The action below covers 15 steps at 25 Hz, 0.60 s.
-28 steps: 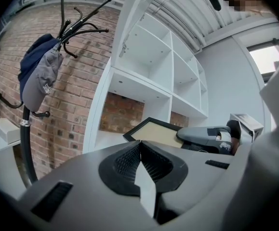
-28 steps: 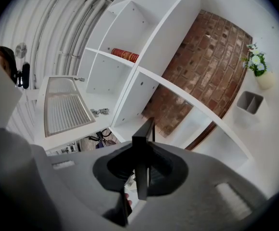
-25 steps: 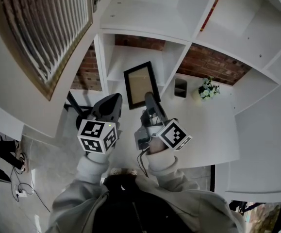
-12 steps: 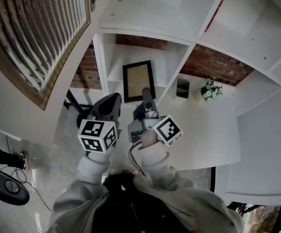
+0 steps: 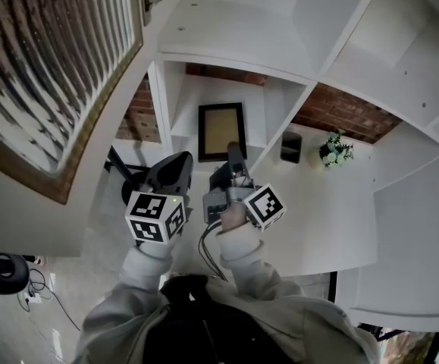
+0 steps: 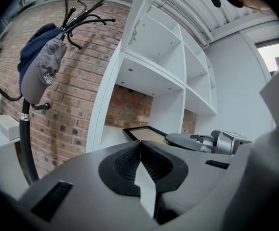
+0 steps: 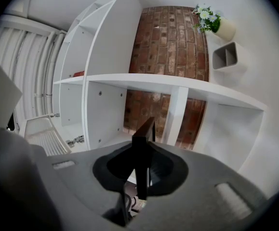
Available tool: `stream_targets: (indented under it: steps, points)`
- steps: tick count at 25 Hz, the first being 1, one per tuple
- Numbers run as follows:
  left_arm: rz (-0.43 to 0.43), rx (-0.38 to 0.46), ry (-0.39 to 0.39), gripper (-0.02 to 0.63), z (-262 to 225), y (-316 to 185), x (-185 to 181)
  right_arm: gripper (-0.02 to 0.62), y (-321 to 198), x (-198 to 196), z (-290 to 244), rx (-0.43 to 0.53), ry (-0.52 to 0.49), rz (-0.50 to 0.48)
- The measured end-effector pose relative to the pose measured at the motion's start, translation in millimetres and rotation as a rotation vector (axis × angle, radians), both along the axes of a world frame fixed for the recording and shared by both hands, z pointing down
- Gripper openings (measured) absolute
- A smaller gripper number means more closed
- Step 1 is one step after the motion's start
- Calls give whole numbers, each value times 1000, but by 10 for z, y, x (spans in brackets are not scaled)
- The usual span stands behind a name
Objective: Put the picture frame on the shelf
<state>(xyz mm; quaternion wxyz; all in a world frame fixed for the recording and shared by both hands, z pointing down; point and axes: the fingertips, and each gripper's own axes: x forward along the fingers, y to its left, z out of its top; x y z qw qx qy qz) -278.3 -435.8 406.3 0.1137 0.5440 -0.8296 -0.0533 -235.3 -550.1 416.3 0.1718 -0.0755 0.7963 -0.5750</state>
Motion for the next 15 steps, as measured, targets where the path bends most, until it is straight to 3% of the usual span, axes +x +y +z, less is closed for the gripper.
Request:
stream_targets:
  steps: [10,15]
  points:
    - [11,-24,17,5,125,-59,-75,44,-90,-103,175,-96,-8,14]
    - [18,-31,18,5,144,-70,-100,46,-105,-136,252,-194,-17,30]
